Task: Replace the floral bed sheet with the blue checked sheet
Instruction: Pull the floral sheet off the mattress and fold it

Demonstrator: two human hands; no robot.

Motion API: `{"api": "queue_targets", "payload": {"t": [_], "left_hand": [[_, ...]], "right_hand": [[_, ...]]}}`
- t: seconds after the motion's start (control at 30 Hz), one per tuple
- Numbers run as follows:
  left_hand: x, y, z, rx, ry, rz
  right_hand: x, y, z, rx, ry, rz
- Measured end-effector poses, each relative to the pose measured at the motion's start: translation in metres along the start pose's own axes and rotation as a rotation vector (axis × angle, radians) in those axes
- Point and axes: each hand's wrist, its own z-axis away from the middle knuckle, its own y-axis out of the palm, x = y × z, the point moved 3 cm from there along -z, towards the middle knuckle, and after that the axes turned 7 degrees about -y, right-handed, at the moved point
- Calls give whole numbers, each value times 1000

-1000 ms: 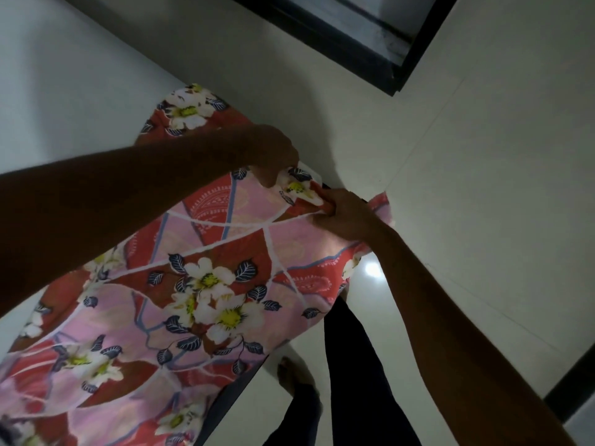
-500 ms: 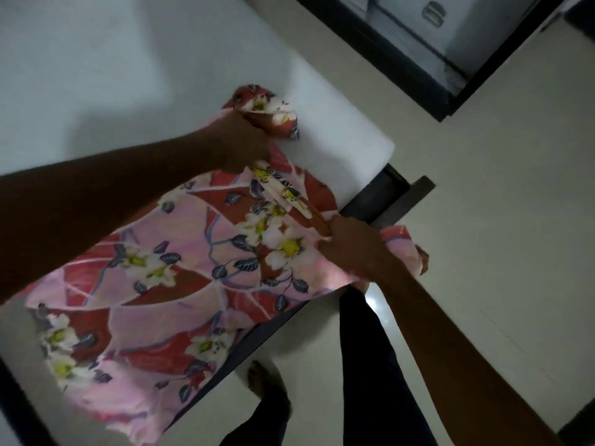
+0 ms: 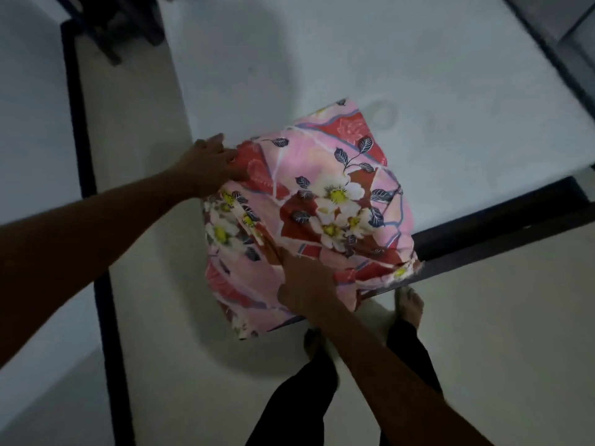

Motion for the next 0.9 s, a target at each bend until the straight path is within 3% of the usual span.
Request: {"api": "queue_targets", "payload": {"t": [0.13, 0.3, 0.4, 0.6, 0.7, 0.8, 0.9], "left_hand": [[17, 79, 60, 16, -43, 123], [52, 126, 76, -149, -60, 153], [74, 153, 88, -148, -113, 122], [54, 213, 93, -4, -338, 252], [38, 215, 83, 100, -427, 365], [18, 204, 56, 10, -429, 612], [14, 194, 19, -62, -544, 911]], "right_hand": [[48, 62, -15, -7, -22, -16], [91, 112, -39, 9, -6, -50], [108, 124, -53, 46, -13, -72], [93, 177, -68, 355, 93, -120], [68, 163, -74, 155, 100, -111], [46, 107, -105, -79, -21, -38], [22, 37, -165, -337, -149, -15]]}}
